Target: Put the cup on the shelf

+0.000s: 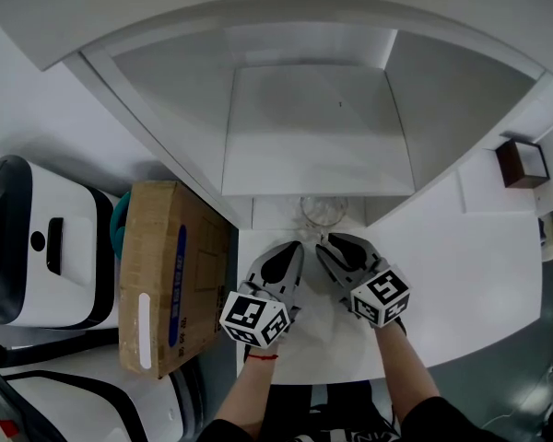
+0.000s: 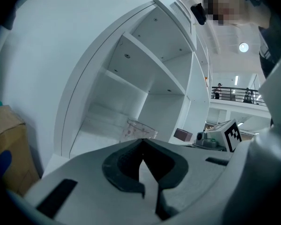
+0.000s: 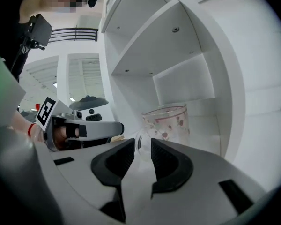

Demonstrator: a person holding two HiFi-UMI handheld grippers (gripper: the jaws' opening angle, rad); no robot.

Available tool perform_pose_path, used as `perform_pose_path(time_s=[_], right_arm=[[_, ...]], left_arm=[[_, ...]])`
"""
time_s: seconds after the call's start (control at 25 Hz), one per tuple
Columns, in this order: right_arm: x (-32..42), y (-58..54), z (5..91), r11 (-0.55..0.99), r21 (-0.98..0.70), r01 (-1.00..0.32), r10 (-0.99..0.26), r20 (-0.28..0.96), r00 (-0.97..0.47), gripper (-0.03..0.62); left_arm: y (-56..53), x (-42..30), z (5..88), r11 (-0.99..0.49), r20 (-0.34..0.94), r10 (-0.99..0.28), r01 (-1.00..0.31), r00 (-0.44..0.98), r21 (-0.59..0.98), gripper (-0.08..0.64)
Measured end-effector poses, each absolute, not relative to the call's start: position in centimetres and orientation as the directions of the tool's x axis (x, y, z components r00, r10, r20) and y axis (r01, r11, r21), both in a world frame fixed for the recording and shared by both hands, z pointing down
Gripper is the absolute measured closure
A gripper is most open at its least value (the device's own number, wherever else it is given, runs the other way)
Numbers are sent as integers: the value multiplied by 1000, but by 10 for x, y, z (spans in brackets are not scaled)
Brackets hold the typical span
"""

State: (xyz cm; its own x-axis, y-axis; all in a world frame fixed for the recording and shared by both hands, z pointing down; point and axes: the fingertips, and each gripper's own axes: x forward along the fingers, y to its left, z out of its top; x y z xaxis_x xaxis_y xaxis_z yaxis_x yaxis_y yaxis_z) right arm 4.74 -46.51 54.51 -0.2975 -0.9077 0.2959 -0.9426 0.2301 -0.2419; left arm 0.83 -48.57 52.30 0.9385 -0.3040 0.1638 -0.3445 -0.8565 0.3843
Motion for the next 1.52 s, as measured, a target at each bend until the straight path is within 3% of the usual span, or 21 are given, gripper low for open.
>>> perform_pose_path(time_s=[0.2,0.36,0.48,1.52], right_arm=[[53,-453,531,191,-241,-951,-928,271,-255,506],[66,-454,522,113,-218,-969,-950,263,-170,570],[77,-461,526,66,-205,-976,-948,292,-126,580],[86,-513,534,49,-213,-976,-938,325,-118,584]], left_arm=[[-473,20,522,-880,183,-265,-315,947,355,555],[-463,31,522,-895,196,-232,-288,953,340,554],[-457,39,520,-902,193,-212,-268,958,338,554],[-493,60,523,-873,219,-275,-338,936,352,554]])
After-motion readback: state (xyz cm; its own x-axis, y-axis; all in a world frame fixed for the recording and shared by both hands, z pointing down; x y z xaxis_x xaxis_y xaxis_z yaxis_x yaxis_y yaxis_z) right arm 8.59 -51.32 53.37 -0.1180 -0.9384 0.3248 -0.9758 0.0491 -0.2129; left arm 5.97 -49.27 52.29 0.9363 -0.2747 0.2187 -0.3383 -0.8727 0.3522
